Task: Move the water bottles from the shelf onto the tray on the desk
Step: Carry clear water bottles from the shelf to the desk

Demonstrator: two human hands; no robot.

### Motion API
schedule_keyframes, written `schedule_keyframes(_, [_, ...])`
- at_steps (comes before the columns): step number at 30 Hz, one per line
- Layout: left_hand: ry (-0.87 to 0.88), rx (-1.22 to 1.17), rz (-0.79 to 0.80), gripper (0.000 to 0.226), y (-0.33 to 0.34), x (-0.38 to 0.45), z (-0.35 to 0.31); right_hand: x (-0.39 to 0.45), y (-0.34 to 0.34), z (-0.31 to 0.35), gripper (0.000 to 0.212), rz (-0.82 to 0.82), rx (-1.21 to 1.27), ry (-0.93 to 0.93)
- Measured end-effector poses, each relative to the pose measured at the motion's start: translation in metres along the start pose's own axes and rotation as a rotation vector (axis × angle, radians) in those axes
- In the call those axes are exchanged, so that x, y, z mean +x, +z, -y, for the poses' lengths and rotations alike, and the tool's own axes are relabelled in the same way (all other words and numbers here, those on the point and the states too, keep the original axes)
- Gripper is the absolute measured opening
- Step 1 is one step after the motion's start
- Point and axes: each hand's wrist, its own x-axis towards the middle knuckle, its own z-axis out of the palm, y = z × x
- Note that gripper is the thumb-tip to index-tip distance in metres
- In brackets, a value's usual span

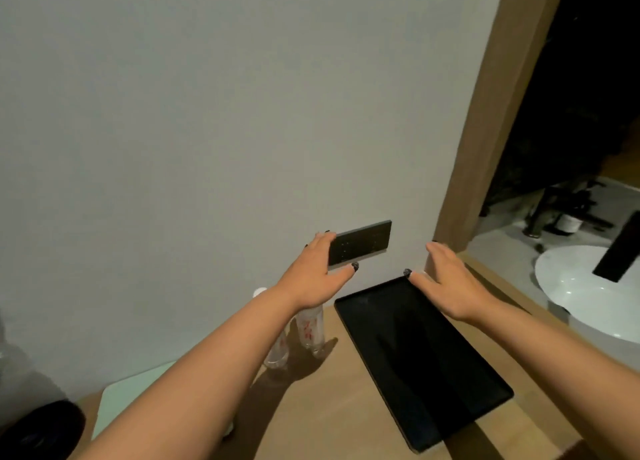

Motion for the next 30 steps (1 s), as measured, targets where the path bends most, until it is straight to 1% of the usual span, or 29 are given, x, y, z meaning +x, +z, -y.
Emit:
schedule_keyframes(5, [0.087, -0.006, 0.118, 0.078, 0.028, 0.008, -0.050, -0.032, -0.031, -0.029, 0.075, -0.073, -0.055, 0.073])
schedule_keyframes(8, [0.155, -0.014, 0.156, 0.080, 0.046, 0.011, -0.085, -0.056, -0.055, -0.049, 0.072, -0.104, -0.100, 0.122])
schedule_keyframes(18, [0.311, -0.038, 0.284, 0.077, 0.112, 0.002, -0.192, -0.145, -0.129, -0.127, 0.072, -0.267, -0.160, 0.283])
schedule_keyframes(24, [0.402, -0.033, 0.345, 0.077, 0.164, -0.026, -0.271, -0.221, -0.174, -0.183, 0.076, -0.286, -0.165, 0.373])
schedule_keyframes(30, [0.434, -0.059, 0.379, 0.071, 0.225, -0.065, -0.348, -0.306, -0.221, -0.239, 0.077, -0.304, -0.149, 0.469])
